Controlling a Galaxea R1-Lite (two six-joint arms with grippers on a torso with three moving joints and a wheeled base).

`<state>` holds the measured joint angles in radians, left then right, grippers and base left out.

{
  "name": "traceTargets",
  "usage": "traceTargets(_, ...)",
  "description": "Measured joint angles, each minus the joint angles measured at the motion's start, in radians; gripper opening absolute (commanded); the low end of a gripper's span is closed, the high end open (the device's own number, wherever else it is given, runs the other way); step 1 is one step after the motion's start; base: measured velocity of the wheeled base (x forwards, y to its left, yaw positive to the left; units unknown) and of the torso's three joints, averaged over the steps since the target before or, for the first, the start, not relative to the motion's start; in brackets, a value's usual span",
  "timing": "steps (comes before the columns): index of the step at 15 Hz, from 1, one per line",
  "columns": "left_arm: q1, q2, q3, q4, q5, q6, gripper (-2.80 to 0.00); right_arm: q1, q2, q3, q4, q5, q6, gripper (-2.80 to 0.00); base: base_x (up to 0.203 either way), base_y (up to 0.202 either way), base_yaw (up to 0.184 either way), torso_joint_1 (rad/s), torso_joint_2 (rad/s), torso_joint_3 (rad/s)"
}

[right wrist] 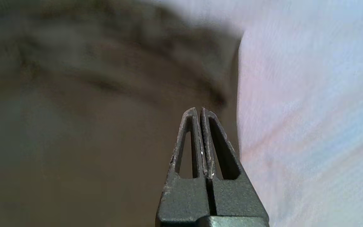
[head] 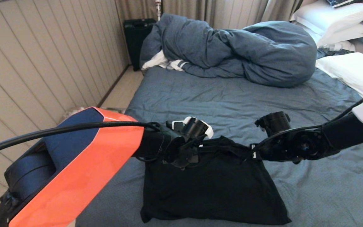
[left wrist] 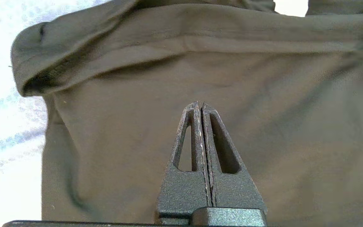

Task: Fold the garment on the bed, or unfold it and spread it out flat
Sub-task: Fold the black T-shirt

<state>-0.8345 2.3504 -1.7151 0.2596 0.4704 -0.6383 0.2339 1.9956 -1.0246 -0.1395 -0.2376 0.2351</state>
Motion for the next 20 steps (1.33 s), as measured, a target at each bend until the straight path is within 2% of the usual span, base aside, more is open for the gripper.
traceTargets(2,-0.012,0.007,-0.004,0.000,0.000,0.000,-2.80,-0.015,-0.001,0.071,-0.087,0.017,-0.001,-2.80,0.000,0.000,0.000,0.000,0.00,0.000)
traceTargets(9,-0.014,0.011,-0.005,0.000,0.000,-0.001,-2.80,-0.009,0.037,0.152,-0.152,0.016,0.001,-2.80,0.000,0.000,0.000,0.000,0.00,0.000)
traceTargets(20,-0.014,0.012,-0.013,0.000,0.002,-0.002,-2.80,-0.002,0.205,-0.005,-0.156,0.001,-0.048,-2.80,0.000,0.000,0.000,0.000,0.00,0.000)
